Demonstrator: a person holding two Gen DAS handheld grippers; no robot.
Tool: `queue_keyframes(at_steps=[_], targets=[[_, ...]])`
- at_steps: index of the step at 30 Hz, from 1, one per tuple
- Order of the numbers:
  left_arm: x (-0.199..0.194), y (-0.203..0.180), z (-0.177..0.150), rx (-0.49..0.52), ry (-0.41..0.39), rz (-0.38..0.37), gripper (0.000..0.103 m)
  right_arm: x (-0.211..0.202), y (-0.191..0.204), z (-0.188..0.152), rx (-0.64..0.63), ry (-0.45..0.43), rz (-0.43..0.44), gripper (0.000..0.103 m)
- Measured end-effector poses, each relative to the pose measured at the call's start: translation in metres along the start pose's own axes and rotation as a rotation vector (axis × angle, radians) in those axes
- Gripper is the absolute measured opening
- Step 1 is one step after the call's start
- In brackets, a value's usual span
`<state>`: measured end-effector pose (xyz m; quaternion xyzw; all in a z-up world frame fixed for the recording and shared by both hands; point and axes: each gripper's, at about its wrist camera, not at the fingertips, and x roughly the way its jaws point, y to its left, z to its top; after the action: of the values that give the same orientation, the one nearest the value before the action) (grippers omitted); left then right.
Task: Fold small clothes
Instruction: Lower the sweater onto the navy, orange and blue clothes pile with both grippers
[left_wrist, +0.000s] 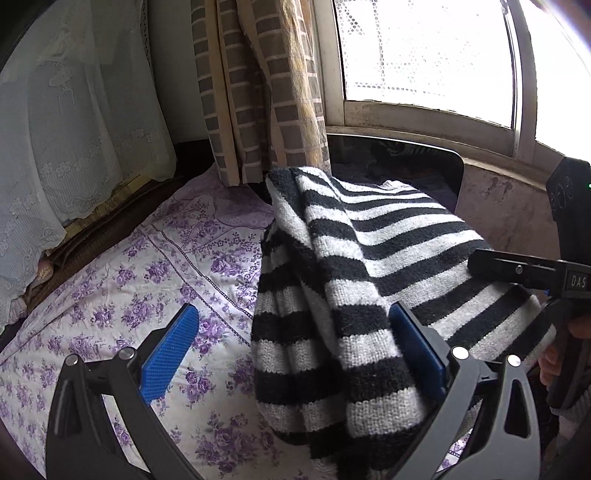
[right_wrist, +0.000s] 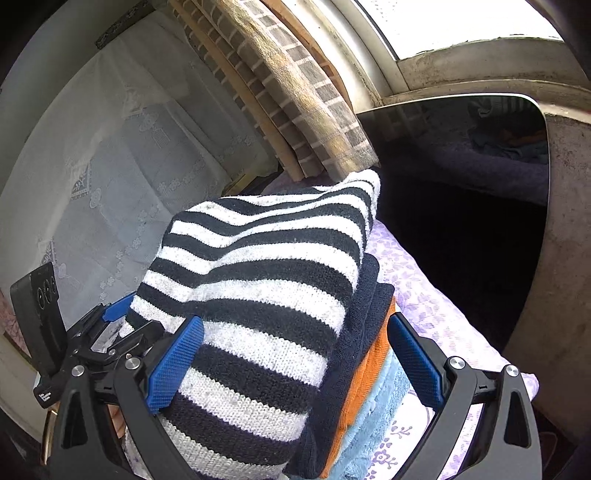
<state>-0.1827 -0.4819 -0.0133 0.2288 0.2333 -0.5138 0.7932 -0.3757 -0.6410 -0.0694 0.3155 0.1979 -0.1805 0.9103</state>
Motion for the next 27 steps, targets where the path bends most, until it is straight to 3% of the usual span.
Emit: queue_keyframes(at_steps=[10, 15, 18, 27], targets=[[-0.018, -0.003, -0.006, -0.002, -0.019, 0.025, 0.098, -0.035, 0.026, -0.011, -0.091, -0.057, -0.042, 0.099], [-0.029, -0.003, -0.009, -0.003, -0.031, 0.033, 0.098, -0.036, 0.028, -0.026, -0.115, -0.031, -0.059, 0.099], [-0.037, -0.003, -0.014, -0.007, -0.031, 0.034, 0.098, -0.036, 0.022, -0.031, -0.063, -0.012, -0.047, 0.099], [-0.070, -0.003, -0.028, -0.018, -0.068, 0.056, 0.098, -0.069, 0.053, -0.052, -0.141, -0.050, -0.101, 0.099]])
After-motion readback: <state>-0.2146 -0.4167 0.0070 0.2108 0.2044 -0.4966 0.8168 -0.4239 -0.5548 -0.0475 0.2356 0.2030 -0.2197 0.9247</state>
